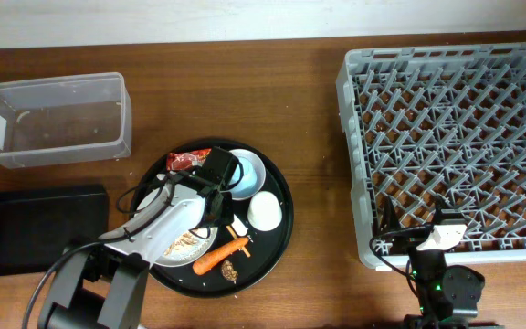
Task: Sort waste into correct bins and load items into the dishwasher rack
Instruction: 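Lower the left gripper and grasp the white plate's rim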
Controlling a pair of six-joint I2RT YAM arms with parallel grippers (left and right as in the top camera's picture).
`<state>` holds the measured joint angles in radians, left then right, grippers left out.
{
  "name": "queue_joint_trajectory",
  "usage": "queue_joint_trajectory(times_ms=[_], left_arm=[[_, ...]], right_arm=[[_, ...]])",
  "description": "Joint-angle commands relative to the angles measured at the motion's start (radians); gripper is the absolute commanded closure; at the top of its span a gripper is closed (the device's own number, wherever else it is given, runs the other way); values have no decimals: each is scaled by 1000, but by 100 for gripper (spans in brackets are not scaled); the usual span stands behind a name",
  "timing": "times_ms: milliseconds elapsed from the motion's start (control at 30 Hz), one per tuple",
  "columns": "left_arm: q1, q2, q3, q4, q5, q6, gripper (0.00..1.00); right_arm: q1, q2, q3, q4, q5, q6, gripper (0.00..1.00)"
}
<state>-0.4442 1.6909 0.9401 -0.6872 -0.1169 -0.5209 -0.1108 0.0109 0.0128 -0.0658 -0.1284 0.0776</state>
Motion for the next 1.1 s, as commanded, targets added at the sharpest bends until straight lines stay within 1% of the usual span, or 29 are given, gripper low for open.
queue_joint_trajectory(times_ms=[0,100,267,367,567,700,933,1067], left_arm=[[-1,-5,7,-4,-30,-9,54],[-1,-53,7,-29,-30,-9,54],[-1,-57,7,-96,-26,-2,54],[-5,-56,5,-99,-2,4,54],[-60,-54,-6,-65,-4,21,54],[-60,-39,-10,-65,-11,21,54],[-60,-13,-10,-116,-27,22,54],[-60,-11,-10,-110,-37,44,54]], right_arm=[[-8,-7,-7,-2,8,1,1],[-8,-7,-7,-2,8,0,1],[-8,-7,-7,-2,8,0,1],[-8,-7,-7,-2,8,0,1],[-8,-7,-7,-2,8,0,1],[-8,-7,-7,-2,8,0,1],[-8,-7,-7,-2,8,0,1],[-8,-7,-7,-2,8,0,1]])
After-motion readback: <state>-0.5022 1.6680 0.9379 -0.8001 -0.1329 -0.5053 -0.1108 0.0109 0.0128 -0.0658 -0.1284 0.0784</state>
